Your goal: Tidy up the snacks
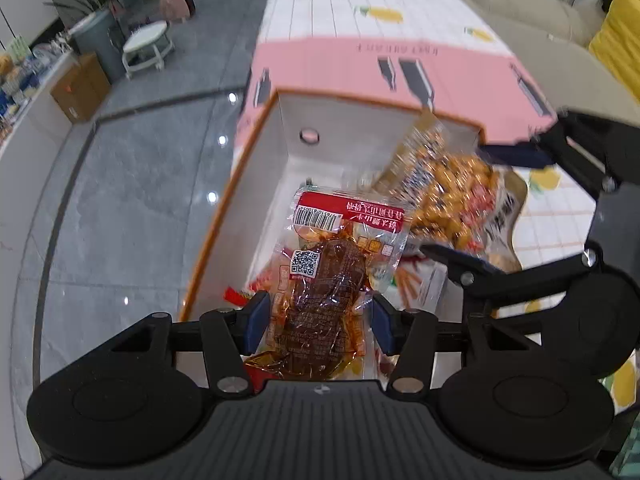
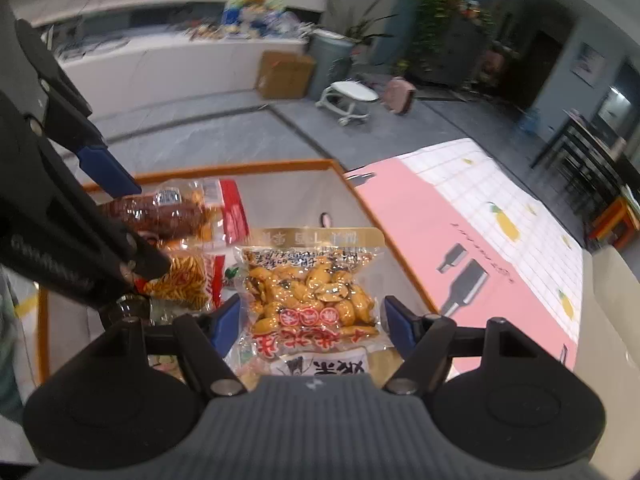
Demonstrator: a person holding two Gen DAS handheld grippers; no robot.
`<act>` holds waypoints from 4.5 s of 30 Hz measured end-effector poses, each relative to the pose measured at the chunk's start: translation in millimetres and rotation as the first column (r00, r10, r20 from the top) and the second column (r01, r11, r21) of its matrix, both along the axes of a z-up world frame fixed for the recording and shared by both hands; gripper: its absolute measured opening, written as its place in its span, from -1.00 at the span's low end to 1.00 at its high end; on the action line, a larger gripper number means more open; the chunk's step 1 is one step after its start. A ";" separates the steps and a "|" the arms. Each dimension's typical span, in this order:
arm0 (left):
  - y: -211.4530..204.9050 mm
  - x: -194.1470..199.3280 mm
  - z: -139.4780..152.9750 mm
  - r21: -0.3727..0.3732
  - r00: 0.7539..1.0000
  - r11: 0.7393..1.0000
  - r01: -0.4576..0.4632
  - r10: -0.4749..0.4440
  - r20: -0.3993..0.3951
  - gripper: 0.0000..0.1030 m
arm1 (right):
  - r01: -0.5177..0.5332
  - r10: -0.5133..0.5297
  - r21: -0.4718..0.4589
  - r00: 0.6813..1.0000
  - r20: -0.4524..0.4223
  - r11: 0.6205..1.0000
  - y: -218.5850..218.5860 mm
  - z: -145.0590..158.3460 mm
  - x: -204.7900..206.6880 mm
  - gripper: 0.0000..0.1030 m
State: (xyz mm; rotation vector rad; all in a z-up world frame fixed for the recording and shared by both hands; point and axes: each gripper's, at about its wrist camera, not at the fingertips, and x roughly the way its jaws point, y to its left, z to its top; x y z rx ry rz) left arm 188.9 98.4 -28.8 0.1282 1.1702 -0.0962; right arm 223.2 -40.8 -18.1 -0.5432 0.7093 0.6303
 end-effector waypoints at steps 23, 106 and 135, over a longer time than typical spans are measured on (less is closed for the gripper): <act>6.4 21.7 -67.7 0.057 0.972 0.998 0.035 -0.021 -0.236 0.19 | -0.235 0.217 -0.195 0.970 -0.108 0.952 50.3 -68.1 26.9 0.40; -101.4 -152.4 36.2 0.032 0.883 0.996 -0.084 0.059 0.466 0.62 | 0.531 -0.566 0.328 0.824 0.013 0.781 -114.4 23.8 -154.1 0.92; -87.8 -147.7 33.9 0.020 0.907 0.991 -0.131 0.111 0.406 0.64 | 0.534 -0.556 0.322 0.830 -0.027 0.782 -111.9 21.7 -152.3 0.92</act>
